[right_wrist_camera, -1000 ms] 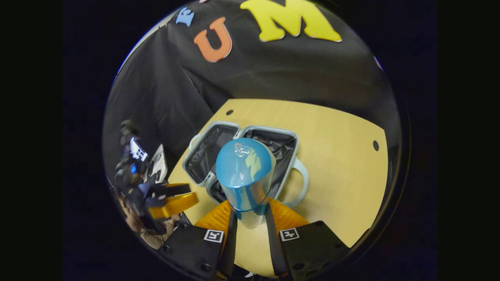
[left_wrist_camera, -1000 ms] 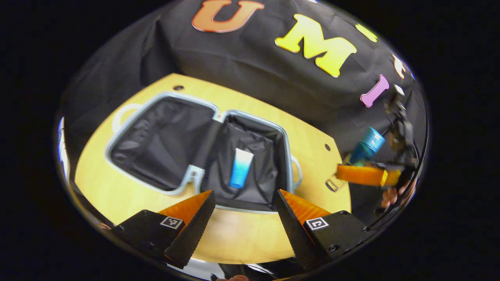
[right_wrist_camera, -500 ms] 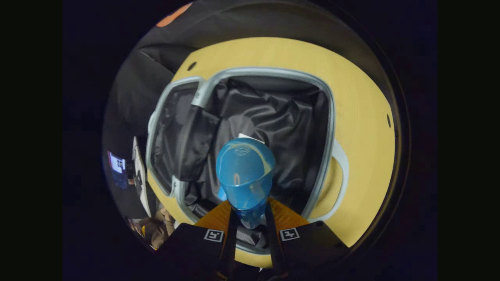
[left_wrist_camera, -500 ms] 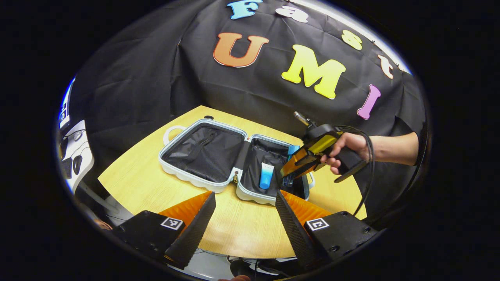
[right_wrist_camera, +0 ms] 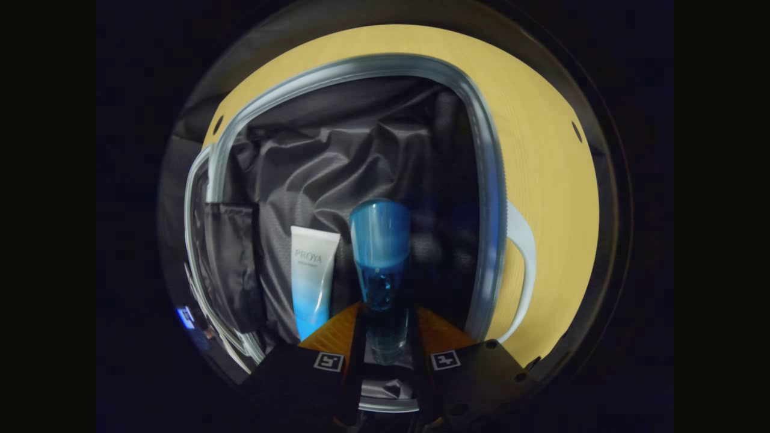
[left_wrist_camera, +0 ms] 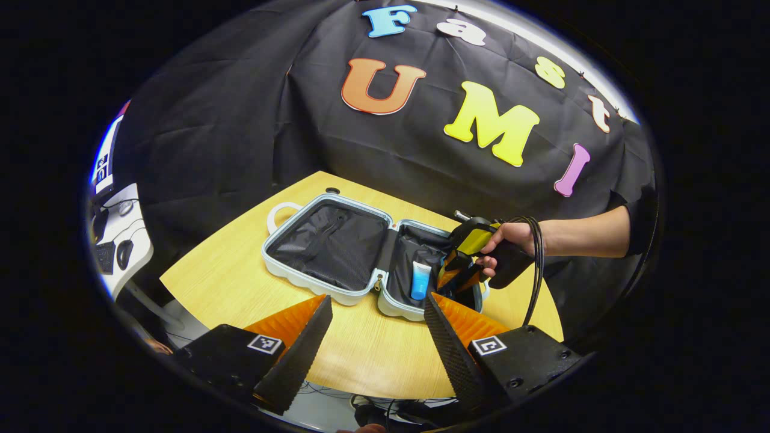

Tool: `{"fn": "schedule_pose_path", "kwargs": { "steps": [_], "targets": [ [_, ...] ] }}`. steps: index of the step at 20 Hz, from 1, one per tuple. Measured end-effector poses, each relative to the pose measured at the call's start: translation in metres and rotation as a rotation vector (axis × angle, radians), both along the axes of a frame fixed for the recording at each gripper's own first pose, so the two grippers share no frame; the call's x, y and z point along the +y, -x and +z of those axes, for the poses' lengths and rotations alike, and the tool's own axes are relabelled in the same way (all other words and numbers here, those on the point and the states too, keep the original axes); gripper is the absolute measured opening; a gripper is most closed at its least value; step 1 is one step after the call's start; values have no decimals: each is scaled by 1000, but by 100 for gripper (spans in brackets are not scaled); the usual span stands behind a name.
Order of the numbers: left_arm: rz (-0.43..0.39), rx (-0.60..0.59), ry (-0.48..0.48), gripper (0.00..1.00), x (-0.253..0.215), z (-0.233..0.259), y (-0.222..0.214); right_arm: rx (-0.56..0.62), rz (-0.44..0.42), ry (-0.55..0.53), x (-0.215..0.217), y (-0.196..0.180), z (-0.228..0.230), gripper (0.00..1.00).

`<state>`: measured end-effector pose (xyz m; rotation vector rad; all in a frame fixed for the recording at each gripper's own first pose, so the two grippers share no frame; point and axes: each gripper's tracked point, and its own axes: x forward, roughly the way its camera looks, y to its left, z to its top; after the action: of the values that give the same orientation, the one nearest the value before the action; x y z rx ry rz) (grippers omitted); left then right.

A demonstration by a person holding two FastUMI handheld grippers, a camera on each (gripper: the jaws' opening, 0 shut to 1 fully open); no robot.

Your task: First open the suitcase, pack the skin care products into it, and then close the suitcase.

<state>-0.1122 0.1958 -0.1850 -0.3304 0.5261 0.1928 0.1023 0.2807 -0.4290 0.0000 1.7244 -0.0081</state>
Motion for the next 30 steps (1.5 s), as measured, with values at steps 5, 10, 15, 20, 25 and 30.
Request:
{"fn": "schedule_pose_path", "kwargs": {
  "steps": [5, 10, 15, 20, 25, 30],
  "targets": [
    [-10, -10, -5, 98, 1, 5, 0, -14, 44, 32, -2, 3, -2, 38],
    [-12, -16, -4, 98, 6, 8, -5, -14, 10, -8, 0, 9, 11, 45],
    [-16, -20, -34, 98, 50, 7, -26, -34, 2, -106, -5, 40, 61, 65],
    [-33, -86, -19, 98, 136, 2, -82, -301, 164, -152, -66, 52, 133, 70],
    [4, 74, -116, 98, 242, -61, -148, -626, 248, -97, -144, 58, 187, 70],
    [-4, 256, -96, 99, 282, -131, -200, -760, 194, -44, -186, 76, 214, 71]
  ]
}}
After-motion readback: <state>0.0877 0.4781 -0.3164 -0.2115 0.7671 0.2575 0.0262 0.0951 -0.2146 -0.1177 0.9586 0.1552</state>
